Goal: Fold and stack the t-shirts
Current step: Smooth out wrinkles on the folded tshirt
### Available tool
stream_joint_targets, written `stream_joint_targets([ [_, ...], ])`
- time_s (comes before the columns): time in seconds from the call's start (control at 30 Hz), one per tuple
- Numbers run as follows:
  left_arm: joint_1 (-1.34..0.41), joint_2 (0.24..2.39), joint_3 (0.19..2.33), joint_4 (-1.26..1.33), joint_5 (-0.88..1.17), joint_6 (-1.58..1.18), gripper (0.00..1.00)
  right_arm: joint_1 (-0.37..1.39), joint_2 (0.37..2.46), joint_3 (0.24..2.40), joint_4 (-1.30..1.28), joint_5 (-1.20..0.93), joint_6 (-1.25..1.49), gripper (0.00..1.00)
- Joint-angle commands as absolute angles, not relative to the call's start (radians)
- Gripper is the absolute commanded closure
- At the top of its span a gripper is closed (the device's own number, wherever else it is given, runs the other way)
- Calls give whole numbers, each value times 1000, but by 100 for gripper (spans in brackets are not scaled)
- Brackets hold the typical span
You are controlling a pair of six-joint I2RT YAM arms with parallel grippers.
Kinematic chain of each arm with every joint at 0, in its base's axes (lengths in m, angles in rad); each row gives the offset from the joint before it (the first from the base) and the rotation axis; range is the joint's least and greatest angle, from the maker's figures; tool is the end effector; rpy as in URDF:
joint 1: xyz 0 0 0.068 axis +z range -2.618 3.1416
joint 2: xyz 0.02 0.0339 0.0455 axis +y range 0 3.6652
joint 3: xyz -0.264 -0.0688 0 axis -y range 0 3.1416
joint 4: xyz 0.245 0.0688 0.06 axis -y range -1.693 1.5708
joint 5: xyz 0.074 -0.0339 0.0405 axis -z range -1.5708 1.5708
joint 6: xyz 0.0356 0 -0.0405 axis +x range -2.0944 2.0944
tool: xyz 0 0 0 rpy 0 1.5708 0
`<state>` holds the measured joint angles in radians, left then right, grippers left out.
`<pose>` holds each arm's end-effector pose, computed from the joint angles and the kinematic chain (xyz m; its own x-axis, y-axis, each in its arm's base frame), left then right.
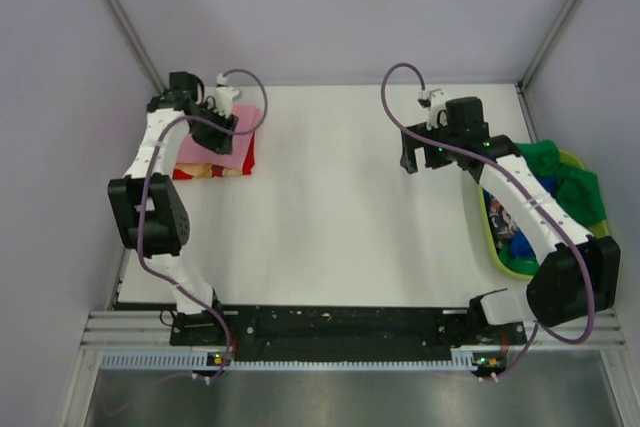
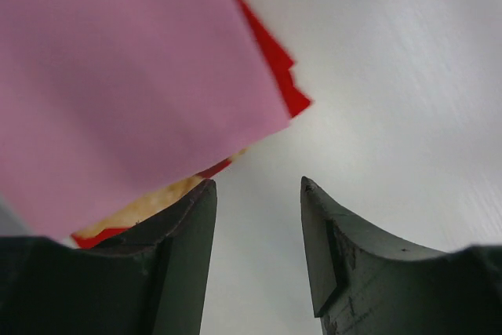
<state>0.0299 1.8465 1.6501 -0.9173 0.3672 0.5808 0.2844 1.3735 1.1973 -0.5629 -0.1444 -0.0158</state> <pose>0.3914 -0.0011 0.2823 -0.6783 0.4921 -0.5457 0.6012 0.7986 -0.0272 0.2872 0.0893 0.3149 -0.6405 -0.2035 -0.7405 -0.3899 0.9169 0.0852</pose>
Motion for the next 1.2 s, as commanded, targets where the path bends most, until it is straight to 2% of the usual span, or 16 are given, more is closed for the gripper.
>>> stream_joint_targets([
  [0.0,199,1862,1672,-789,215,460,50,295,1359,1190,-523,-153,-17,1],
  [0.3,222,1943,1533,-716,75,512,73,295,1362,1190,-522,-146,-20,1],
  [0.53,222,2083,1600,-632,-87,515,74,295,1362,1192,-522,-143,-23,1],
  [0.67,224,2140,1670,-601,-106,494,73,295,1359,1190,-523,-140,-23,1],
  [0.83,227,2134,1687,-571,-98,469,66,295,1344,1183,-523,-124,-21,1],
  [0.93,226,2064,1611,-580,-48,459,61,296,1335,1175,-525,-114,-14,1],
  [1.1,225,1850,1380,-522,-5,440,47,295,1302,1129,-525,-88,26,1],
  [1.17,226,1757,1297,-515,47,431,32,295,1286,1106,-520,-71,46,1],
])
